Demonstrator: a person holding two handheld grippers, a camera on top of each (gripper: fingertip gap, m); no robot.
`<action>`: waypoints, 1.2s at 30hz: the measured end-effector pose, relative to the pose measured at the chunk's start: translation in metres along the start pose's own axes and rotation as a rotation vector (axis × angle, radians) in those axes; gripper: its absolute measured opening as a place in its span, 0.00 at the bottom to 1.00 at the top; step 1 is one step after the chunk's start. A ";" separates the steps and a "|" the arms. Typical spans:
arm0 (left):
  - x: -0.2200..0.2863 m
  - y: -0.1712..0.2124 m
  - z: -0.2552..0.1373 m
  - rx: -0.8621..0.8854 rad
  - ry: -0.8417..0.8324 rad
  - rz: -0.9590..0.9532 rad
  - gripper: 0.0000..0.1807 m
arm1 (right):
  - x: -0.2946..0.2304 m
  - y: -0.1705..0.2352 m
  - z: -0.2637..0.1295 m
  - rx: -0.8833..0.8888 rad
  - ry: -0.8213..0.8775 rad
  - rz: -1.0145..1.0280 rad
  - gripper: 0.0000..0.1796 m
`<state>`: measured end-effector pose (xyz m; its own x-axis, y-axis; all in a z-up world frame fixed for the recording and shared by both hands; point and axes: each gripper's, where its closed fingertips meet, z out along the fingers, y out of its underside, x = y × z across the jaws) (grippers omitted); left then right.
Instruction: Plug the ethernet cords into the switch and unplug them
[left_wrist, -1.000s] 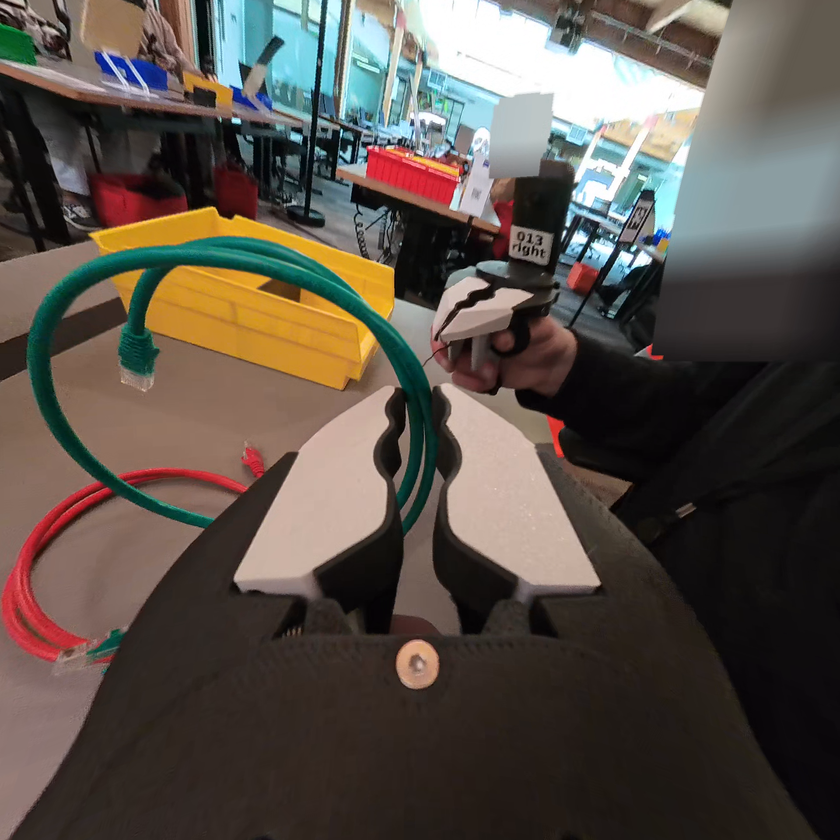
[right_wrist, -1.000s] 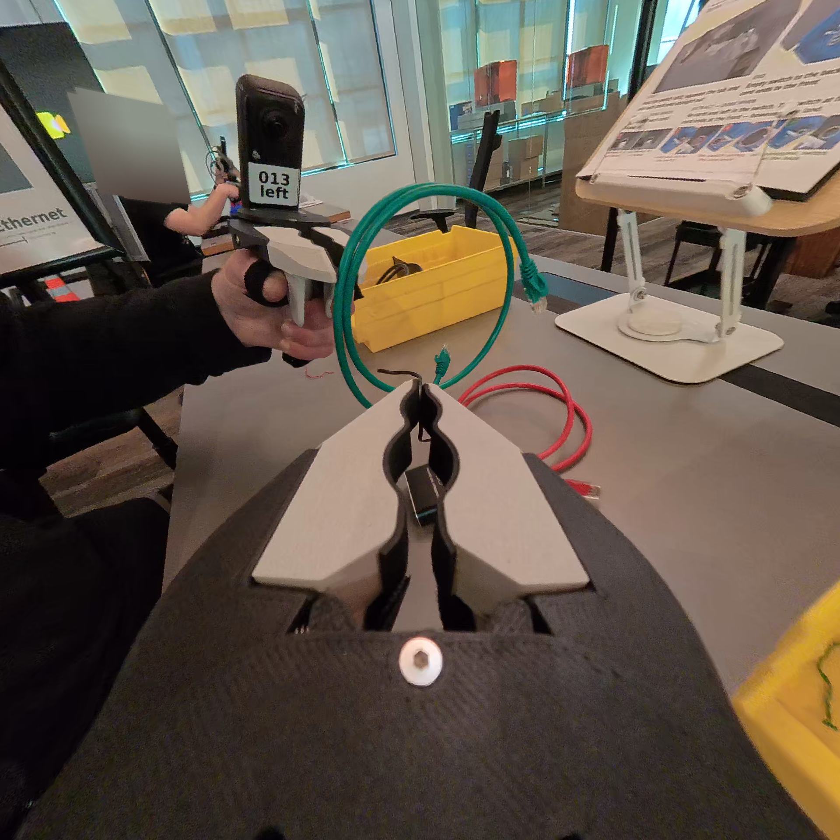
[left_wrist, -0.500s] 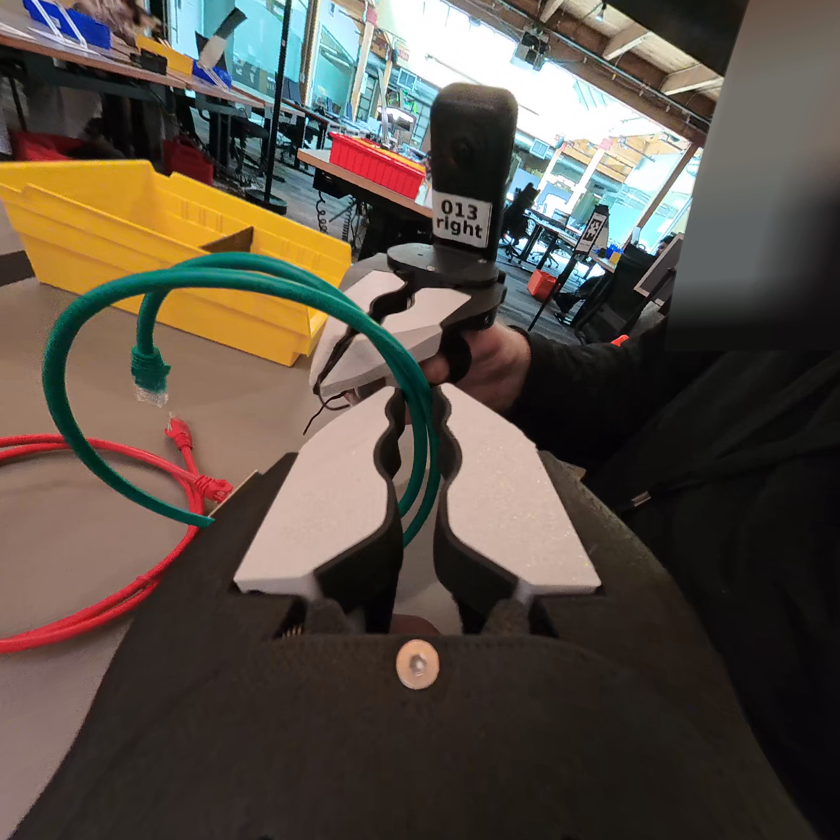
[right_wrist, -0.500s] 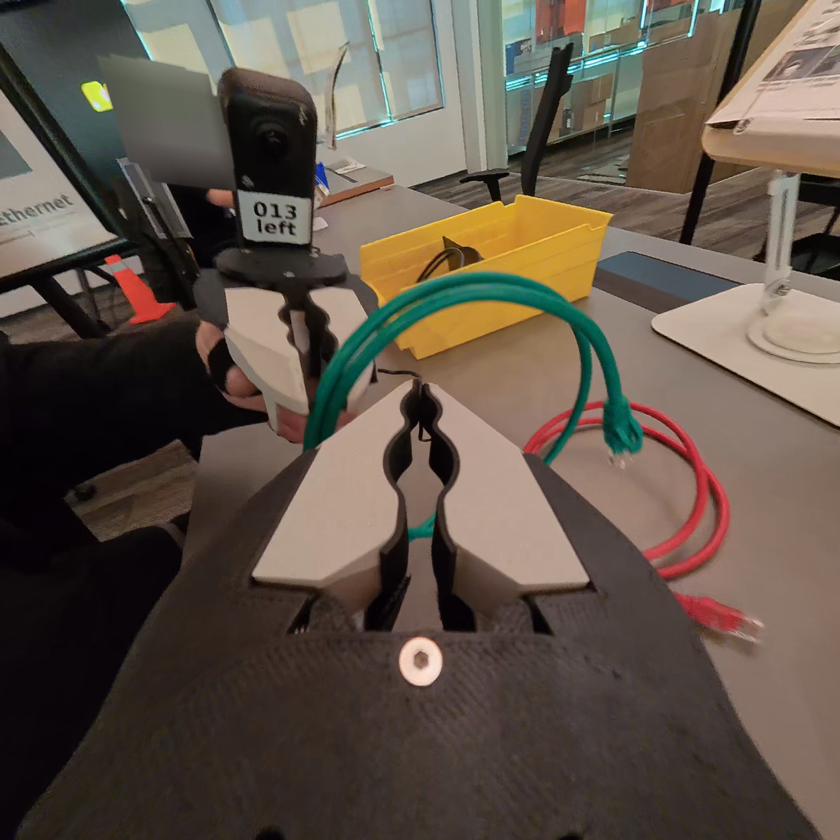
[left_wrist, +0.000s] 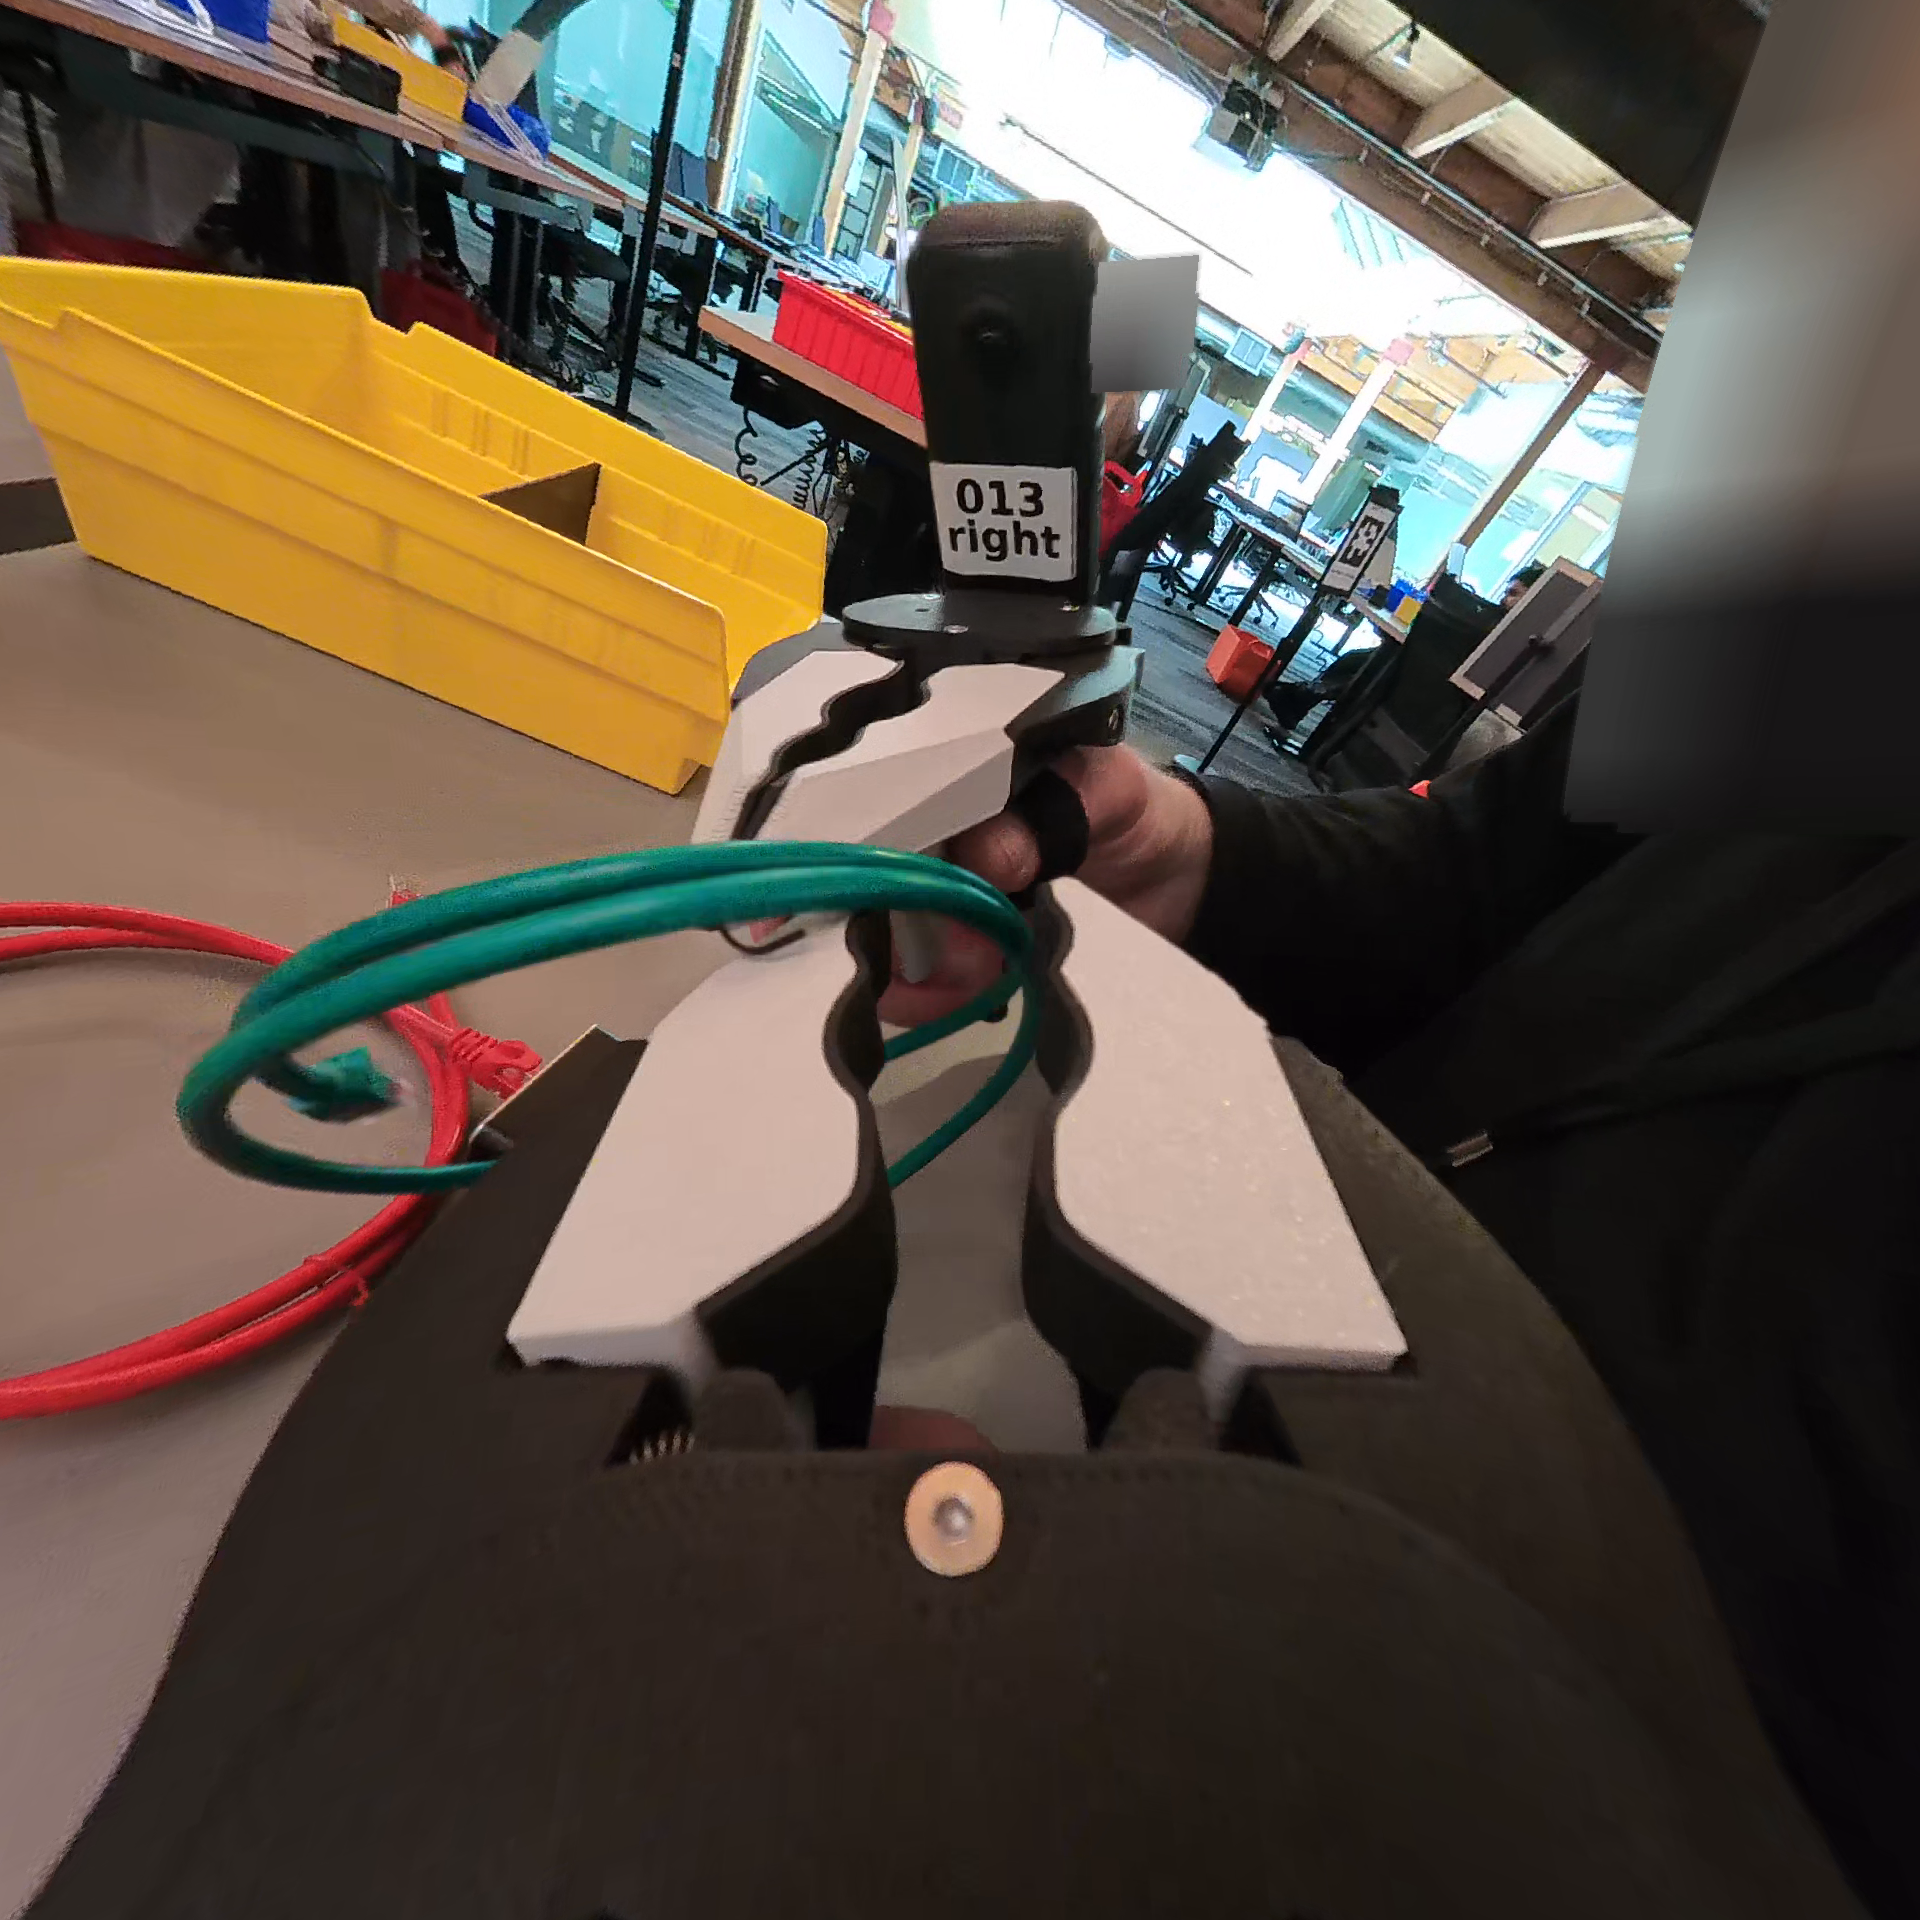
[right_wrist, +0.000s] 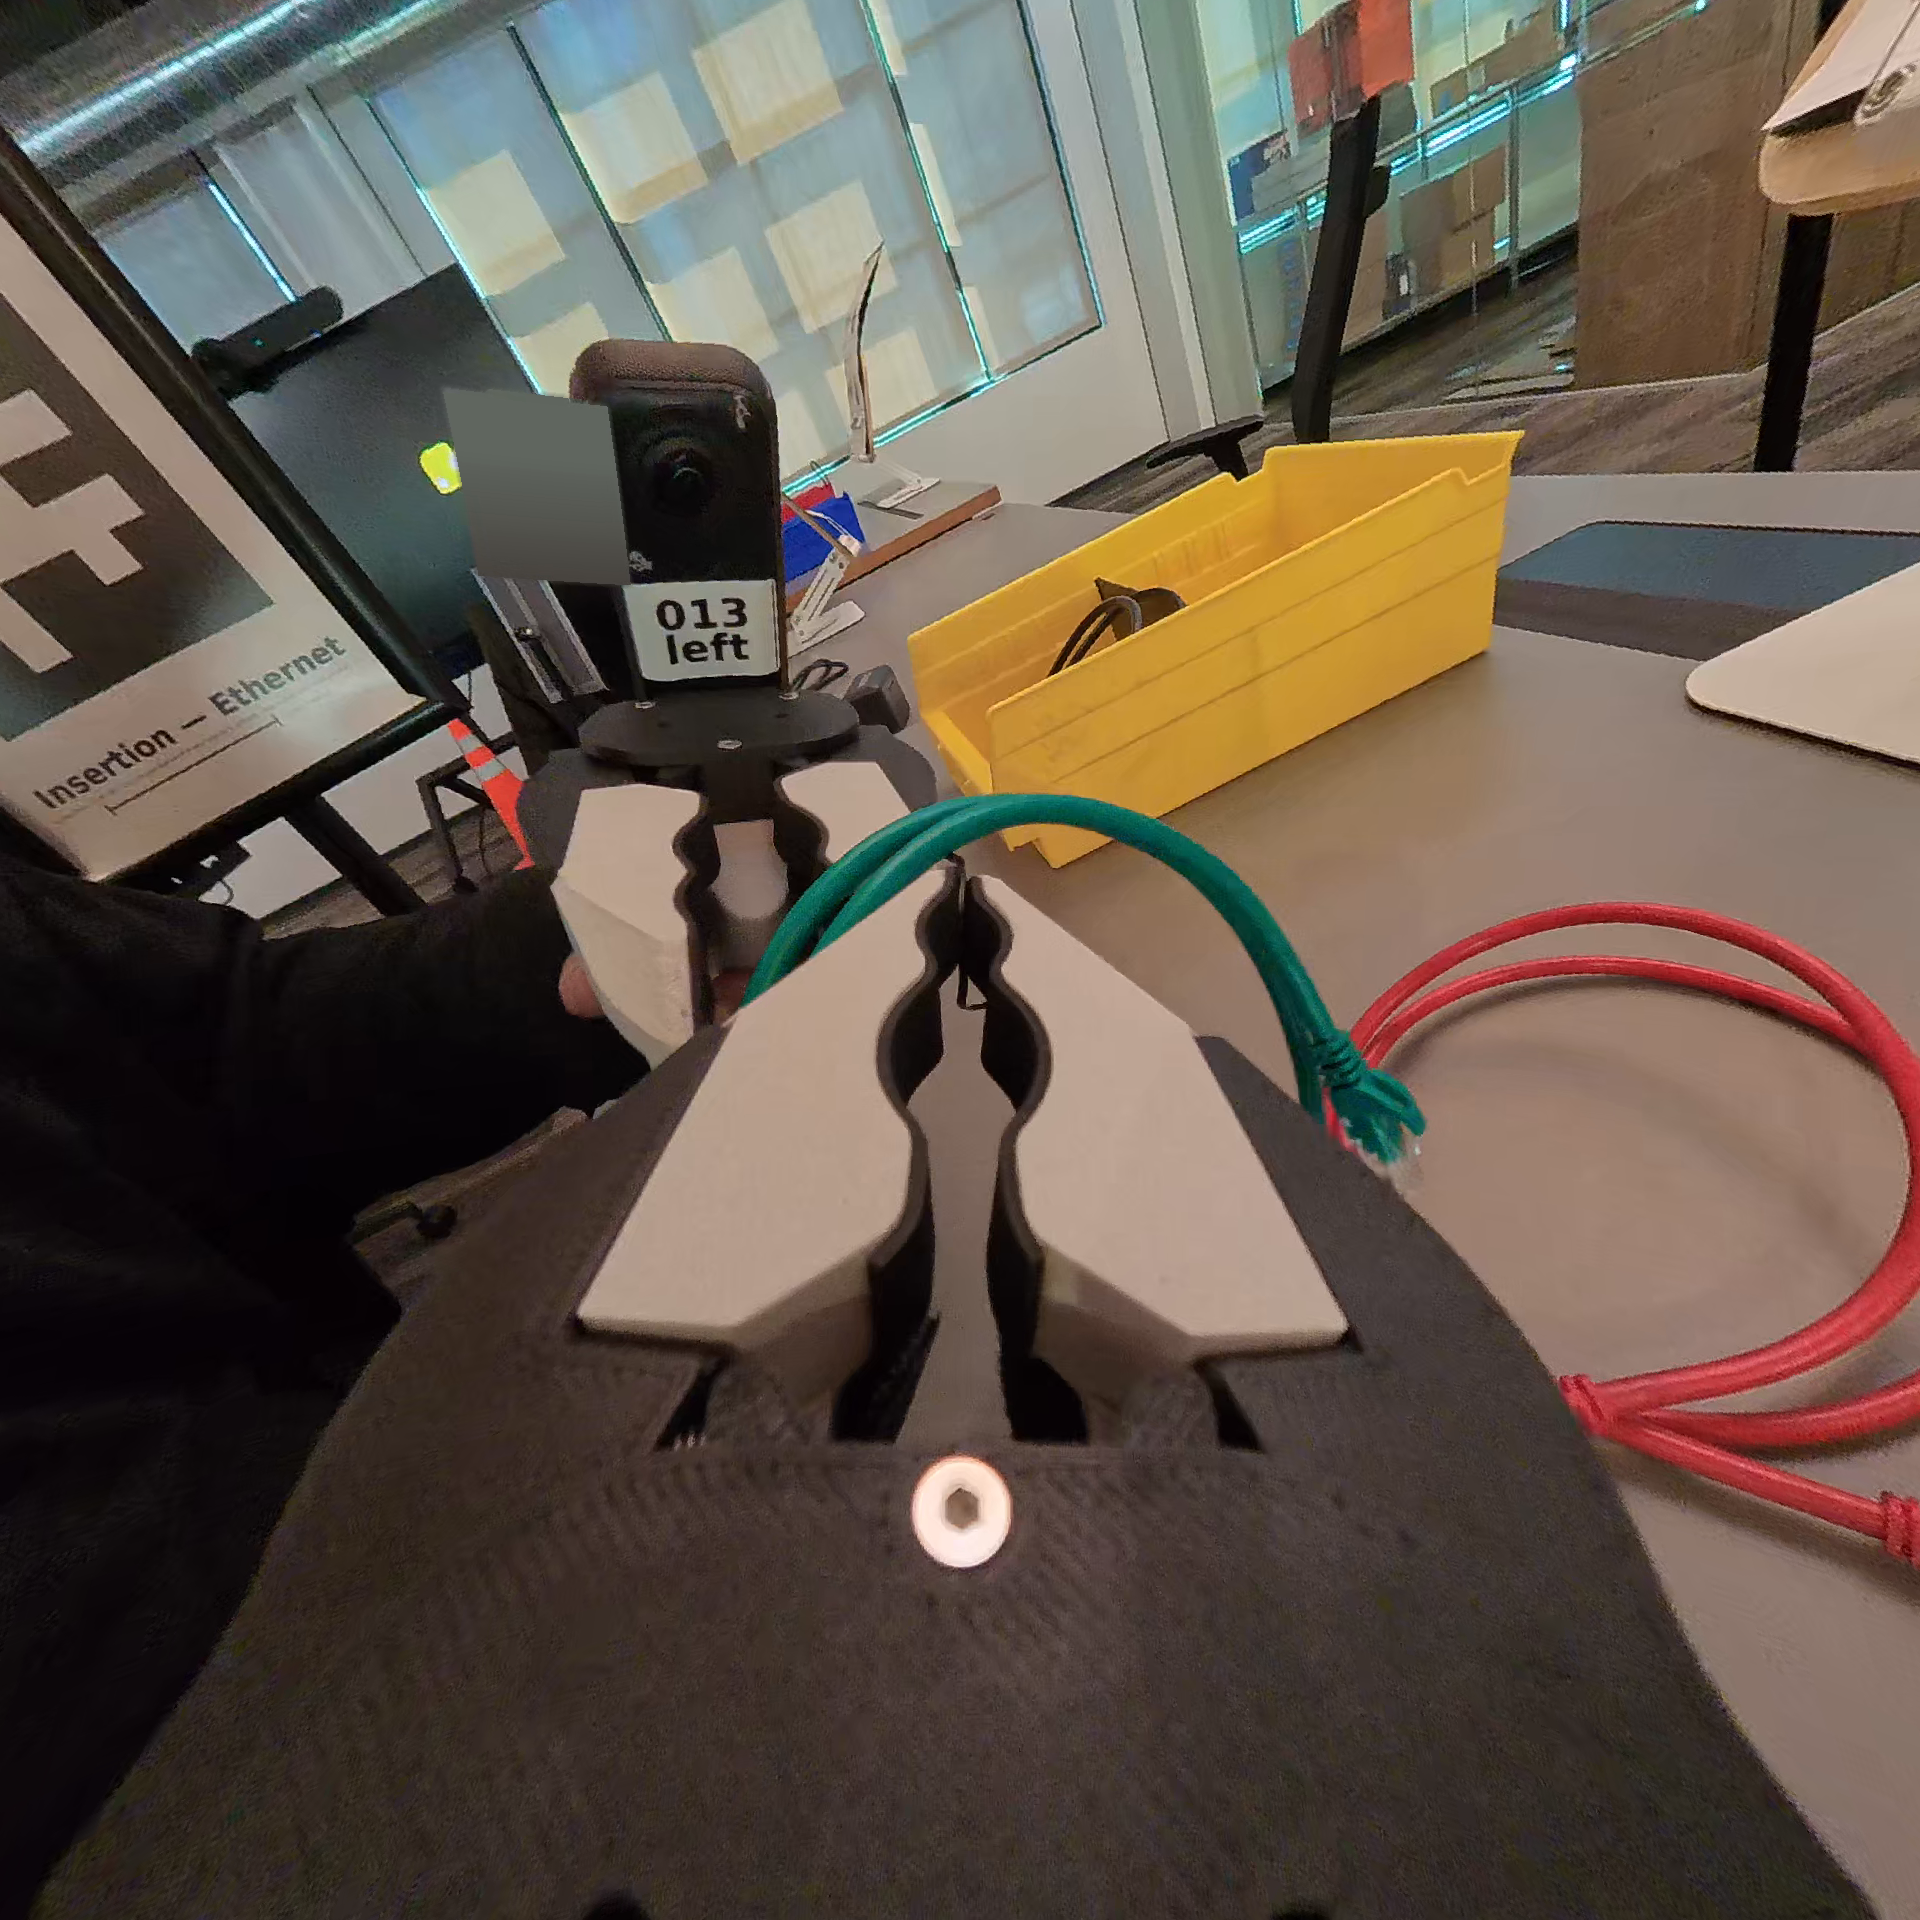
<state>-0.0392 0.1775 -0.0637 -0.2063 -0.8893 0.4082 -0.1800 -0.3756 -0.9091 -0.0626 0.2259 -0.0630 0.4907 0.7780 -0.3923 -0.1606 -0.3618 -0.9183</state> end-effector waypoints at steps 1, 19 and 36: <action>-0.001 0.002 0.002 -0.002 -0.006 -0.004 0.14 | 0.000 0.000 0.000 -0.001 0.007 -0.010 0.00; -0.005 -0.008 0.016 0.160 -0.002 -0.036 0.05 | 0.003 -0.011 -0.014 0.001 0.185 -0.302 0.00; 0.004 0.011 0.005 -0.144 0.092 -0.030 0.03 | 0.008 -0.007 -0.025 -0.036 0.115 -0.244 0.00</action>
<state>-0.0369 0.1679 -0.0726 -0.2842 -0.8481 0.4471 -0.3219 -0.3548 -0.8778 -0.0361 0.2214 -0.0586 0.6058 0.7816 -0.1490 0.0040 -0.1903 -0.9817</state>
